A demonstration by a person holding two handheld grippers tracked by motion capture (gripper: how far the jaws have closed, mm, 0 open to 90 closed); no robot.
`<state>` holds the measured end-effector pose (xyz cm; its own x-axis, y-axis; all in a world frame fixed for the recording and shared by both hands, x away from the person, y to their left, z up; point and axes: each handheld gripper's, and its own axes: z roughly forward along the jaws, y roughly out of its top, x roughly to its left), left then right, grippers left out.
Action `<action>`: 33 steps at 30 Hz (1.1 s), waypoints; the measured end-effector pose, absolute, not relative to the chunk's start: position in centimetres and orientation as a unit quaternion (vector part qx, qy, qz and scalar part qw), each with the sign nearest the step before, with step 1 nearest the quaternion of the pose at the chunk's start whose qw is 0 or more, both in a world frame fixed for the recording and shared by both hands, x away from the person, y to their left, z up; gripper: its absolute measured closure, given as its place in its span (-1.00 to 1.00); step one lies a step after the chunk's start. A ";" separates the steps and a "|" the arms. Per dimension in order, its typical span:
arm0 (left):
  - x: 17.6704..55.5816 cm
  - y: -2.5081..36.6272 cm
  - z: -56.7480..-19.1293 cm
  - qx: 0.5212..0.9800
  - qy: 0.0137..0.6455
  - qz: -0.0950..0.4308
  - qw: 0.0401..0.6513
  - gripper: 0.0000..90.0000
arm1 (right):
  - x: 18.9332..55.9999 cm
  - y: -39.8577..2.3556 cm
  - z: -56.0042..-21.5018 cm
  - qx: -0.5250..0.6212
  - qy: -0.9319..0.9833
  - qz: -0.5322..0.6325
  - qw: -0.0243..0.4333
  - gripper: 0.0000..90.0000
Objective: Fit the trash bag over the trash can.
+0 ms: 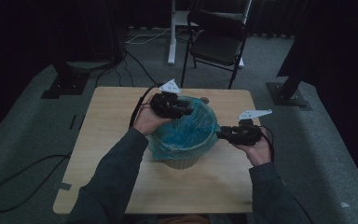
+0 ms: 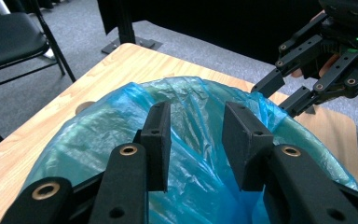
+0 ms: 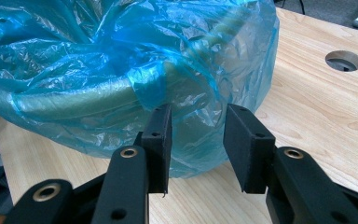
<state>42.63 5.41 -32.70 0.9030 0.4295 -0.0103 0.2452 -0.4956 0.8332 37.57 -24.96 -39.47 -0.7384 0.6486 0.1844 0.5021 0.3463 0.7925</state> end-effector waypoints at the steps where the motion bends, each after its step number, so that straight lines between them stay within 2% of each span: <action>1: 42.7 5.2 -32.7 0.861 0.195 0.098 0.460 0.39 | 37.6 -25.0 -39.5 0.352 0.816 0.450 0.081 0.37; 18: 43.2 1.8 -33.4 0.893 0.160 0.096 0.409 0.39 | 37.4 -25.3 -39.7 0.354 0.815 0.451 0.078 0.36; 33: 43.6 0.7 -34.7 0.916 0.153 0.100 0.358 0.39 | 37.5 -25.3 -39.8 0.355 0.815 0.452 0.077 0.35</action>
